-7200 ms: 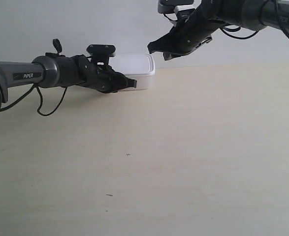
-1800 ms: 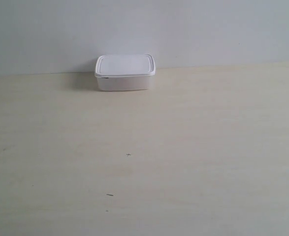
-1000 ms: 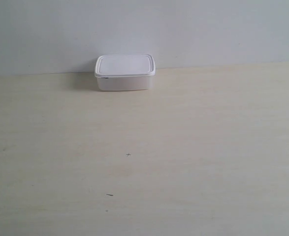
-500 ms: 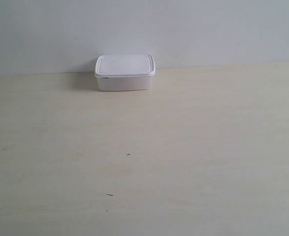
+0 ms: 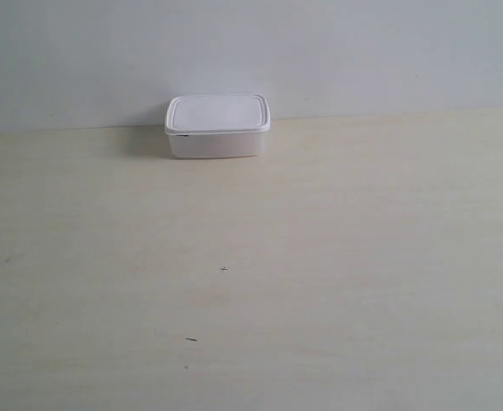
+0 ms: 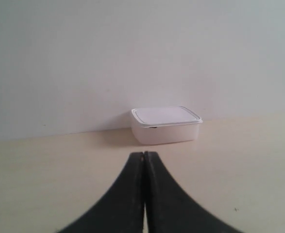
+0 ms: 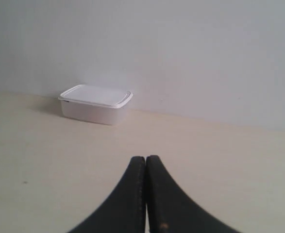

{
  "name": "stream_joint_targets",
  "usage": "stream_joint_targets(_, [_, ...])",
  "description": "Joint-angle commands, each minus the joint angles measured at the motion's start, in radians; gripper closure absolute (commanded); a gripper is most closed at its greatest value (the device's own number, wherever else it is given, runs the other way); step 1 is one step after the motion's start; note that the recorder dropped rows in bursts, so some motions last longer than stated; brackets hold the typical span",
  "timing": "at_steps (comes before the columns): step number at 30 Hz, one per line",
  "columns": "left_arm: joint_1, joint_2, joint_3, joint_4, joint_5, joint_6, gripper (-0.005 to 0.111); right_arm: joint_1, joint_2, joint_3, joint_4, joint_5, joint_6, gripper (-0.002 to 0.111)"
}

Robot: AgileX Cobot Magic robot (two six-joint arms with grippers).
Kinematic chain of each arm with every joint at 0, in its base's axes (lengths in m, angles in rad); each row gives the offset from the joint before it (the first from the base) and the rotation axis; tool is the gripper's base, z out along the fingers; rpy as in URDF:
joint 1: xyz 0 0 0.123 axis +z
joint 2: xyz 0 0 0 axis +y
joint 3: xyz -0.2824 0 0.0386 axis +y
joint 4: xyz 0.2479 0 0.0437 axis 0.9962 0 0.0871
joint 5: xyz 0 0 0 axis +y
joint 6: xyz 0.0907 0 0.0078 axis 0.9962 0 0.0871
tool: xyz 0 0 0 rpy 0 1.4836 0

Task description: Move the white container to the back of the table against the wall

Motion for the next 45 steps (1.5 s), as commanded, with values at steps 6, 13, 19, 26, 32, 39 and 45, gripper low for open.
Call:
stream_joint_targets(6, [0.004, -0.004, 0.002, 0.001, 0.223, 0.0, 0.107, 0.002, -0.012, 0.004, -0.01, 0.181, 0.001, 0.108])
stream_joint_targets(13, [0.004, -0.004, 0.002, -0.001, 0.269, 0.0, 0.107, 0.002, -0.012, 0.004, -0.01, 0.199, 0.001, 0.108])
stream_joint_targets(19, [0.004, -0.004, 0.002, -0.001, 0.282, 0.0, 0.107, 0.002, -0.012, 0.004, 0.005, 0.198, 0.002, 0.108])
stream_joint_targets(26, [0.004, -0.004, 0.002, -0.001, 0.282, 0.0, 0.107, 0.002, -0.012, 0.004, 0.006, 0.198, 0.002, 0.108])
stream_joint_targets(32, [0.004, -0.004, 0.002, -0.001, 0.282, 0.0, 0.107, 0.002, -0.012, 0.004, 0.006, 0.198, 0.002, 0.108])
stream_joint_targets(39, [0.004, -0.004, 0.002, -0.001, 0.282, 0.0, 0.107, 0.002, -0.012, 0.004, 0.006, 0.198, 0.002, 0.108])
stream_joint_targets(45, [0.004, -0.004, 0.002, -0.001, 0.282, 0.0, 0.107, 0.002, -0.012, 0.004, 0.006, 0.198, 0.002, 0.108])
